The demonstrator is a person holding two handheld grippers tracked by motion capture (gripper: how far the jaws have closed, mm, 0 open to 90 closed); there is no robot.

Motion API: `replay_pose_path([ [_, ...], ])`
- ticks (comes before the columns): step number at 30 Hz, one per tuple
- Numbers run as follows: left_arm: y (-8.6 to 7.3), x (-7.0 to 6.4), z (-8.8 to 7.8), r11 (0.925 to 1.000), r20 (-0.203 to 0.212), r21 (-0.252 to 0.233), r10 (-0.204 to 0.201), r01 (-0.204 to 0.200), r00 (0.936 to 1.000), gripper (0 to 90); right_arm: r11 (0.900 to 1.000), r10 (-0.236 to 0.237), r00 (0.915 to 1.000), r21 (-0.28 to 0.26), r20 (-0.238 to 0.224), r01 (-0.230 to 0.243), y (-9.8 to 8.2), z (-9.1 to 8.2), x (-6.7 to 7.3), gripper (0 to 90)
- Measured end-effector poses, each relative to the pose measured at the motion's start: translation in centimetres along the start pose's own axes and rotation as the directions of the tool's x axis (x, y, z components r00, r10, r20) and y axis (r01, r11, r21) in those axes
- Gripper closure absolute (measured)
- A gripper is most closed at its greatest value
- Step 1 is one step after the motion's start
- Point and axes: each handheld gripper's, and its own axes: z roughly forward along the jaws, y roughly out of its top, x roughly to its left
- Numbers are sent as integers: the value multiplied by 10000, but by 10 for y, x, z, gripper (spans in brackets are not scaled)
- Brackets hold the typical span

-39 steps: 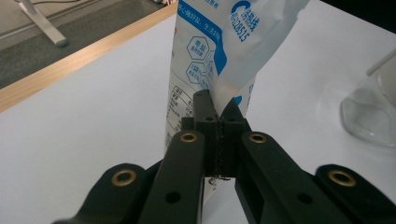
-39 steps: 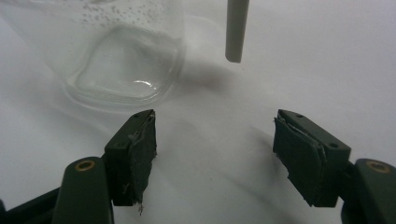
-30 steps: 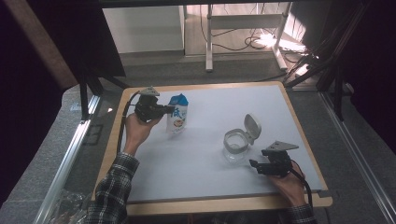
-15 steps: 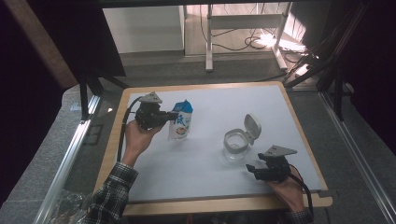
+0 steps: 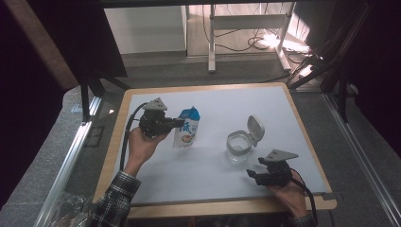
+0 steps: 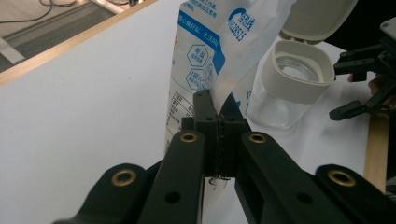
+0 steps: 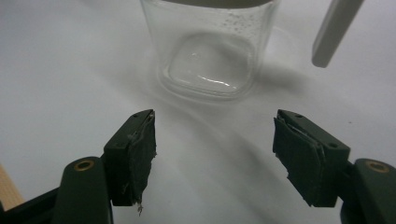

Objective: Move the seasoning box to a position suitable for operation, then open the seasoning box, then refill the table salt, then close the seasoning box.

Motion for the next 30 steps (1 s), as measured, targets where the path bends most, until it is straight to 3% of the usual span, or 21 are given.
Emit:
replay_pose_path([
  [13,5,-23,-4,9995,266,-121,289,-286,9992,900,9997,-256,9992,31,-313,258,3,2,13,310],
  [30,1,-42,-5,9993,567,-269,266,-251,9980,900,9984,-563,9948,-11,-845,564,9,10,31,310],
])
